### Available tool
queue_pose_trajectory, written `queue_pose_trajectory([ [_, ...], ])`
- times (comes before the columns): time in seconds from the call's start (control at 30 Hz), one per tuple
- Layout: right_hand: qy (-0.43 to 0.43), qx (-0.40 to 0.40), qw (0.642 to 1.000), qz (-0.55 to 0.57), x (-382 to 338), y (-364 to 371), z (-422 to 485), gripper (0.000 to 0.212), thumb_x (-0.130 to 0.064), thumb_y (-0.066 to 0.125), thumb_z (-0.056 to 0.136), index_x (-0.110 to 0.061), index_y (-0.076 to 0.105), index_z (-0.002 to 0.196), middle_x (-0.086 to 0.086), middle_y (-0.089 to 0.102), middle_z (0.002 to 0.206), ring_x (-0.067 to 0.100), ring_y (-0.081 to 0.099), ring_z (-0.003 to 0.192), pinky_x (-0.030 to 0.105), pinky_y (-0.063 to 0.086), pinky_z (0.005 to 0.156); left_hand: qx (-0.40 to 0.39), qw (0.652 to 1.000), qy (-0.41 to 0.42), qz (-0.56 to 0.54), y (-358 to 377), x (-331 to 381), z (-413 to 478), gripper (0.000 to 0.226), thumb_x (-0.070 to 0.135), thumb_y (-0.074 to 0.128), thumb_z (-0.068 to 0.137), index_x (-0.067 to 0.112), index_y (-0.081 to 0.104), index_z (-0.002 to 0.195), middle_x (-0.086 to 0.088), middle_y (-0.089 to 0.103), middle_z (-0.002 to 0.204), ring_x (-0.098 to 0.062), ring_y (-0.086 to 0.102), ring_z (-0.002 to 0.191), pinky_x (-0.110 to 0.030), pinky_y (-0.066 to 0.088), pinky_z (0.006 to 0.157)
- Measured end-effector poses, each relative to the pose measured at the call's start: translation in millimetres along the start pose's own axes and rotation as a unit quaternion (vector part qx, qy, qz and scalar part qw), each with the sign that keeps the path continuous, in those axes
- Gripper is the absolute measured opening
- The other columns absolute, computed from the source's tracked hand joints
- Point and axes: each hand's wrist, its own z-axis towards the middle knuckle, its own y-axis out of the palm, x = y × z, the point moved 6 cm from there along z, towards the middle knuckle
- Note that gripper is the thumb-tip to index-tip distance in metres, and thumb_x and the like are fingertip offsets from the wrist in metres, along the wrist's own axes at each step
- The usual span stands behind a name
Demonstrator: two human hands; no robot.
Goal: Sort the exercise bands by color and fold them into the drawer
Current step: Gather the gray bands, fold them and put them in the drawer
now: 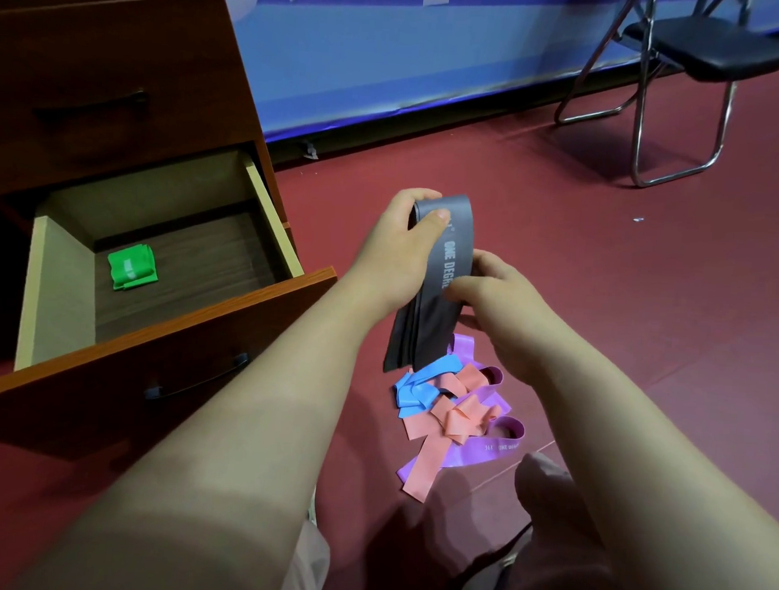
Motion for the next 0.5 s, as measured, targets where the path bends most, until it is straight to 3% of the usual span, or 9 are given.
queue_pose_trajectory([
  [0.07, -0.008, -0.013, 1.0, -0.005, -0.1, 5.5, -0.6, 0.034, -0.007, 0.054, 0.081, -0.019, 0.063, 0.112, 0.004, 0.073, 0.106, 0.026, 0.067, 0.103, 0.045, 0.052, 0.094, 0.016, 0.999, -0.009, -0.026, 0.0, 0.6, -1.7, 0.014, 0.017, 0.049, 0.1, 0.019, 0.051, 0.114, -0.004, 0.058, 0.097, -0.016, 0.057, 0.08, -0.029, 0.049, 0.073],
  [0.23, -0.022, -0.024, 0.999, -0.025, 4.3, 14.9, 2.3, 0.029, -0.02, 0.054, 0.094, -0.02, 0.054, 0.123, 0.0, 0.068, 0.113, 0.016, 0.065, 0.102, 0.037, 0.052, 0.093, 0.041, 0.995, -0.047, -0.082, -1.0, 0.3, -4.7, 0.02, 0.018, 0.045, 0.101, 0.018, 0.049, 0.121, -0.007, 0.056, 0.095, -0.014, 0.057, 0.068, -0.017, 0.049, 0.051],
  [0.5, -0.036, -0.02, 0.996, -0.082, 1.9, 23.0, -3.1, 0.028, -0.027, 0.047, 0.099, -0.016, 0.044, 0.125, -0.002, 0.062, 0.114, 0.012, 0.058, 0.1, 0.03, 0.047, 0.089, 0.063, 0.982, -0.109, -0.139, 5.0, -10.6, -7.4, 0.023, 0.024, 0.043, 0.101, 0.023, 0.053, 0.121, -0.005, 0.057, 0.097, -0.015, 0.056, 0.073, -0.019, 0.049, 0.055],
])
